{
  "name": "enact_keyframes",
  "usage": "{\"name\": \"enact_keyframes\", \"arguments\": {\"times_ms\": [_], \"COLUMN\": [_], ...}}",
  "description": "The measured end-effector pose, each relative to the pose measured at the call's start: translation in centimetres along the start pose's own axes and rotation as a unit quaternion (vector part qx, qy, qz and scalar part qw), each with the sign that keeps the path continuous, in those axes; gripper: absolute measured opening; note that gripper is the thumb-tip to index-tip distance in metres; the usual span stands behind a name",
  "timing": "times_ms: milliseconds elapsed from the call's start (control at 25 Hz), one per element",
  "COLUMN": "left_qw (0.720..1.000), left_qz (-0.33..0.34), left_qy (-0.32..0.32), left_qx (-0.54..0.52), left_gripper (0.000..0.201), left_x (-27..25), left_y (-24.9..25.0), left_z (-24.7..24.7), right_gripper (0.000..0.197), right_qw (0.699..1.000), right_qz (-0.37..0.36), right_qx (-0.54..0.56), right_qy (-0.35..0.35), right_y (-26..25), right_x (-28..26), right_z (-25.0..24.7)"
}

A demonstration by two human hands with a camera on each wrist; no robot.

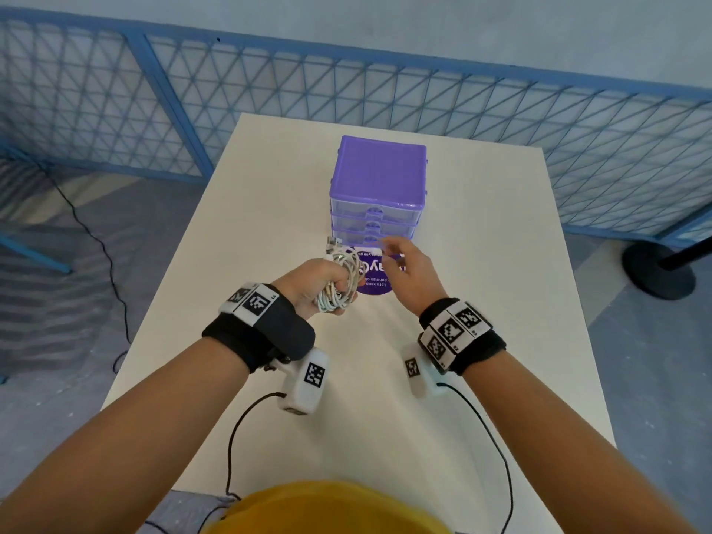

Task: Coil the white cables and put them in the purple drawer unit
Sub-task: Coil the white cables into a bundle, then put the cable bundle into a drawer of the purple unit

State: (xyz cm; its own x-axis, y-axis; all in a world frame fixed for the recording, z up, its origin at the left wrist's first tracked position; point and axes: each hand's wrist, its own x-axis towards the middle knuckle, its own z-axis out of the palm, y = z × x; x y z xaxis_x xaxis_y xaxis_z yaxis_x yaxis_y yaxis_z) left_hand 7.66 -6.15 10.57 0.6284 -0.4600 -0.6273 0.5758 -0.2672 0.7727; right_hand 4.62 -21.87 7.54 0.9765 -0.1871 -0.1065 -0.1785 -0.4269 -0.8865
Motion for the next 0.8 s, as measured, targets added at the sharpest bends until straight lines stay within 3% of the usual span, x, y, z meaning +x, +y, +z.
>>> {"name": "enact_keyframes", "arguments": {"times_ms": [80,240,440,640,800], "left_qw": [0.999,0.997,0.996,0.996,0.997], "left_qz": [0.023,0.061,0.064,0.061,0.052], "left_qy": [0.019,0.03,0.028,0.026,0.023], "left_qx": [-0.031,-0.043,-0.055,-0.067,-0.054], "left_gripper": [0.035,0.033,0.031,0.034,0.032], "left_x": [0.6,1.4,2.8,3.3,3.0], "left_y": [0.3,0.8,0.7,0.5,0.4], "left_z": [-0.9,-1.8,-2.6,-3.0,-2.9], "right_gripper": [0.026,0.011,0.023,0.023,0.023], "right_qw": [0.995,0.972,0.935,0.896,0.887], "right_qz": [0.086,0.189,0.271,0.301,0.323], "right_qx": [0.046,0.135,0.225,0.318,0.322], "right_qy": [0.037,0.034,0.042,0.077,0.073], "right_y": [0.7,1.0,0.6,0.5,0.3], "right_x": [2.0,6.0,9.4,10.3,10.1], "right_z": [0.7,2.0,3.4,3.5,3.3]}}
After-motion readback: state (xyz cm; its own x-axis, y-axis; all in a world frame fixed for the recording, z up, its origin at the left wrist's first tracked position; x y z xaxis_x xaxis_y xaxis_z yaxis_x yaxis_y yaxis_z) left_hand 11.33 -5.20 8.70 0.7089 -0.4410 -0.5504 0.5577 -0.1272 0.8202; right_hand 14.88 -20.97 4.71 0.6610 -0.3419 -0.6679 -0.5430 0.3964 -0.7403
